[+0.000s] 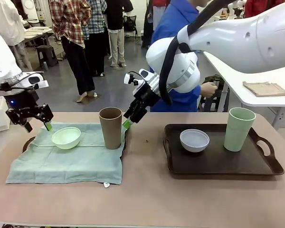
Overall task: Set up a tray with a mat and arrange the tableware.
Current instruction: Place the Picnic Bowl and Reusable plastic cup back onto the Handle tray in front of the human's position.
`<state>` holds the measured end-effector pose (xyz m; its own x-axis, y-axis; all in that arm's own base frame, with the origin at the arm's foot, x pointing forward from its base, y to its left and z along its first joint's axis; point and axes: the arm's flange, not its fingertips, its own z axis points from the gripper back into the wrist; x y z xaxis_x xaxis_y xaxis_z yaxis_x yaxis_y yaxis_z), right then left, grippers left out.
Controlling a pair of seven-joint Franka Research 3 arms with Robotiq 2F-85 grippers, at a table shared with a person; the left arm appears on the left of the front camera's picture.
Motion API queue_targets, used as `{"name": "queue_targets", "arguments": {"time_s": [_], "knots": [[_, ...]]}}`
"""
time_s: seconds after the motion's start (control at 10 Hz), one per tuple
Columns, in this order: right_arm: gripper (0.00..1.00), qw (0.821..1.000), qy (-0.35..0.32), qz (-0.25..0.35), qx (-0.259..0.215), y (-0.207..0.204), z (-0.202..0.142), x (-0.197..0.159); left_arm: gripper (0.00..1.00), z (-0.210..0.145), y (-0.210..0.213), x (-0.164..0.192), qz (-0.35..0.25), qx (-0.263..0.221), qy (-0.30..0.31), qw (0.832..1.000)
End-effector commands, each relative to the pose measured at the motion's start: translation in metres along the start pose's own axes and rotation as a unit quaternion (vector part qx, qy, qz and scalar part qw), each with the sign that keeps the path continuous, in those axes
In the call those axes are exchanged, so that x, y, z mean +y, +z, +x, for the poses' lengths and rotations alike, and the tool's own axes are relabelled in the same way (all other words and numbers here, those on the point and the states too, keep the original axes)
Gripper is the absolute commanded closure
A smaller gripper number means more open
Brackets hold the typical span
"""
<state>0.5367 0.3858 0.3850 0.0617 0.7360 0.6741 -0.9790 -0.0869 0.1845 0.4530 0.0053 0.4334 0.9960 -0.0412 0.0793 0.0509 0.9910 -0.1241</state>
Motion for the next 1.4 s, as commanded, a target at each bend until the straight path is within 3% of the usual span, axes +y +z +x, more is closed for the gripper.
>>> {"name": "queue_targets", "arguments": {"time_s": [0.0,0.3,0.6,0.8,0.9,1.0,1.1,1.3], "knots": [[0.0,0.994,-0.088,-0.04,0.046,0.019,0.001,0.022,0.17,-0.02,0.02,-0.015,-0.013,-0.012,-0.039,0.999],[0.0,0.962,-0.231,-0.07,0.124,0.079,0.023,0.05,0.17,-0.023,0.073,-0.061,-0.004,-0.019,-0.093,0.996],[0.0,0.908,-0.358,-0.115,0.184,0.144,0.038,0.095,0.17,-0.006,0.101,-0.096,-0.005,-0.022,-0.113,0.993],[0.0,0.877,-0.406,-0.15,0.208,0.173,0.05,0.126,0.17,0.002,0.111,-0.119,0.018,-0.019,-0.109,0.994],[0.0,0.875,-0.409,-0.158,0.205,0.18,0.063,0.137,0.17,0.004,0.117,-0.126,0.033,-0.02,-0.085,0.996],[0.0,0.909,-0.362,-0.128,0.161,0.183,0.075,0.14,0.17,0.003,0.119,-0.125,0.037,-0.023,-0.081,0.996],[0.0,0.883,-0.399,-0.149,0.196,0.182,0.052,0.134,0.17,0.0,0.11,-0.119,0.01,-0.029,-0.111,0.993],[0.0,0.883,-0.399,-0.149,0.196,0.182,0.052,0.134,0.17,0.0,0.11,-0.119,0.01,-0.029,-0.111,0.993]]}}
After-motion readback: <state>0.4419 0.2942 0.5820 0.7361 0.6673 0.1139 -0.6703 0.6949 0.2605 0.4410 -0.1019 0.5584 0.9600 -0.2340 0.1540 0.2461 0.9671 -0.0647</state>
